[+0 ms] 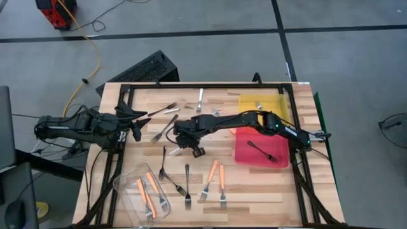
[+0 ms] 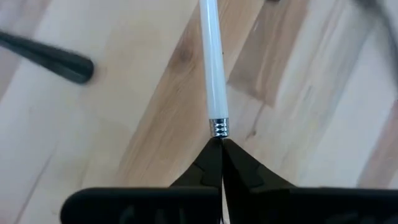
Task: Sort silverware by color (type)
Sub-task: Put the white fork into the yellow bin
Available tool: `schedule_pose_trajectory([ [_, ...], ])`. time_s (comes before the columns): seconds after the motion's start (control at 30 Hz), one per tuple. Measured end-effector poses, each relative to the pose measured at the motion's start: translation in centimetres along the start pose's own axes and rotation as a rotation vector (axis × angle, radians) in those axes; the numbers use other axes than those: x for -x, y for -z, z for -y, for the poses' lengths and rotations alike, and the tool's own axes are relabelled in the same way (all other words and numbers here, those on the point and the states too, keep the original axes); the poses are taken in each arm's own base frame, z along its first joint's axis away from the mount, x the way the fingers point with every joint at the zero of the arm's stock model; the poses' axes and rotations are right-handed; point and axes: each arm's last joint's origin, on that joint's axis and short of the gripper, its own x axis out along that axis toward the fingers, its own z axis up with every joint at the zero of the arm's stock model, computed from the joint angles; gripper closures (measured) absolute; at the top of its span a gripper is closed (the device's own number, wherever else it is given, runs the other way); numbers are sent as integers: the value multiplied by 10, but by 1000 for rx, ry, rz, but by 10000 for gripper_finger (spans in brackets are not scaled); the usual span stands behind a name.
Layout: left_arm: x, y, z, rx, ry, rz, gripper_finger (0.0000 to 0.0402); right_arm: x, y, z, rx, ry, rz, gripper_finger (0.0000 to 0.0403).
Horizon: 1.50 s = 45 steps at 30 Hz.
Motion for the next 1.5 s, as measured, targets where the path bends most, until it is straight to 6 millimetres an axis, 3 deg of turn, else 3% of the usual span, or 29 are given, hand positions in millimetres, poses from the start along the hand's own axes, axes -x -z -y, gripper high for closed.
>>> schedule_pose_trajectory([
  [0.23,0,0,0,-16,0,0,250,18,1,16,-18,-14,0,382],
  [0.67,0,0,0,-20,-1,-2,250,54,33,68,-147,10,-67,382],
  [0.97,0,1,0,-45,-4,-8,250,128,63,96,-247,75,-56,382],
  [1.23,0,1,0,-45,-3,-8,250,197,108,113,-392,144,-48,382],
  [1.4,0,1,0,-46,-5,-8,250,229,146,111,-496,166,-74,382],
  [1.5,0,1,-1,-49,-18,-6,250,241,169,99,-536,177,-94,382],
])
